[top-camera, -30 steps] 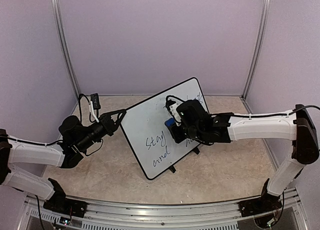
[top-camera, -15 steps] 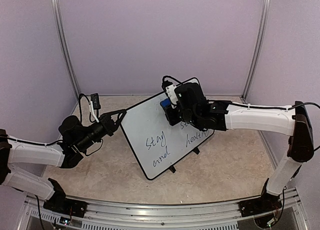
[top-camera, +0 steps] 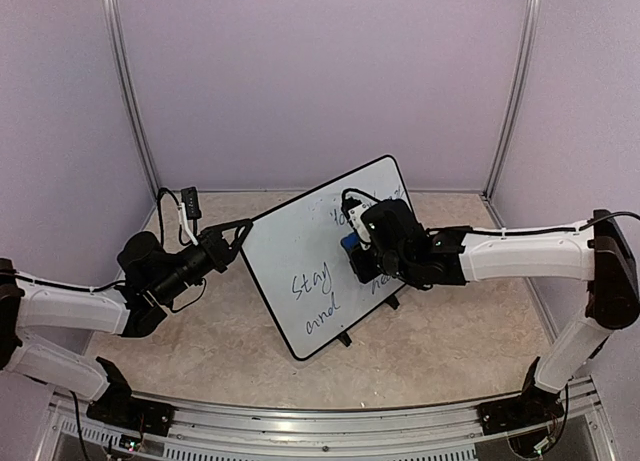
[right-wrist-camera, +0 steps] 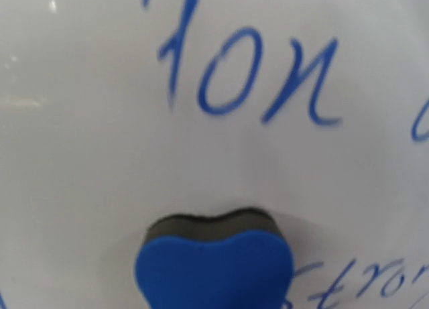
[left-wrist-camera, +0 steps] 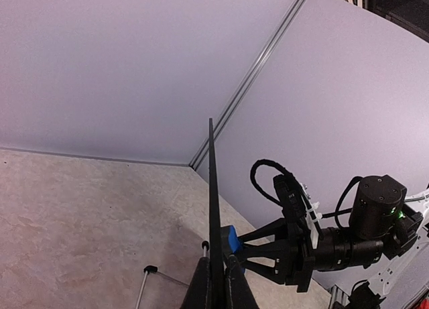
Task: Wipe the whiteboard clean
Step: Erase the whiteboard at the center of the board.
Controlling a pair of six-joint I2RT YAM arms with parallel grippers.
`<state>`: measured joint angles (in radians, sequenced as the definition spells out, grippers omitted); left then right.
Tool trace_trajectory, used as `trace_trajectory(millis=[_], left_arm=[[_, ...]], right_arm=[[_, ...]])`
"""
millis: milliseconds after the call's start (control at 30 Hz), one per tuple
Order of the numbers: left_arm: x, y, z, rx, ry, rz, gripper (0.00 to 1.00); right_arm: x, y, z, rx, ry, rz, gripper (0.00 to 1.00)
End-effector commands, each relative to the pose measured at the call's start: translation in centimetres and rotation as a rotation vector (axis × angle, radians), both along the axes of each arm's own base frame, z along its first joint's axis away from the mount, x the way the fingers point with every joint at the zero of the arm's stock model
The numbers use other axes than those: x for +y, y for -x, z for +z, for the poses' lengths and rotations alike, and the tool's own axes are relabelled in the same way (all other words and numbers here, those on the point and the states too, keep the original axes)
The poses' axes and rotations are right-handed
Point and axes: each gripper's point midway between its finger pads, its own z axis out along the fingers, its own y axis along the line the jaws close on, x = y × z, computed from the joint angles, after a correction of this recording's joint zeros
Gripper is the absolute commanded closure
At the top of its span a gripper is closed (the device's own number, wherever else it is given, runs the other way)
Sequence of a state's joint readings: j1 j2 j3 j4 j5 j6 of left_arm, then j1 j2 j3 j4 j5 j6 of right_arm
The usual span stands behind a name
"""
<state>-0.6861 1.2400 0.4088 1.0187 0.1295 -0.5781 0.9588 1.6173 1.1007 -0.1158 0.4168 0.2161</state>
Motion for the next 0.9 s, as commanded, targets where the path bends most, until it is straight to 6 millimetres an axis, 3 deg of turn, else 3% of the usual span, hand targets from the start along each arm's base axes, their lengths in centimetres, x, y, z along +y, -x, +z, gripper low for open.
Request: trace_trajectory(millis=[0,133,267,467,700,800,867], left_arm=[[-2.8,3.5,1.7,-0.124,-0.021,-0.202,1.00],[-2.7,3.5,1.8,-0.126,-0.024,-0.200,1.00],[-2.6,3.4,1.8,-0.125,-0.026,-0.191,1.00],[-2.7,3.4,1.7,-0.125,-0.029,-0.191,1.00],[-3.0,3.3,1.4,-0.116,-0.028,-0.204,1.00],[-3.0,3.3,1.3,-0.112,-0.026,-0.204,1.00],[-3.2,3.4,1.3,-0.114,-0.023,-0.214,1.00]], right_arm=[[1.8,-2.3,2.6,-0.061,-0.010,0.023,0.77],[2.8,-4.4,5.9,-0.121,-0.041,0.024,0.77],[3.3,-5.3,7.0,-0.135,-0.054,0.032,0.77],[2.8,-4.0,3.1,-0.044,-0.056,0.048,0.77],[0.2,-1.0,-1.7,0.065,-0.072,0.031,0.77],[-0.5,-0.6,-1.9,0.066,-0.075,0.022,0.77],[-0.3,-1.1,-0.9,0.036,-0.072,0.017,0.77]])
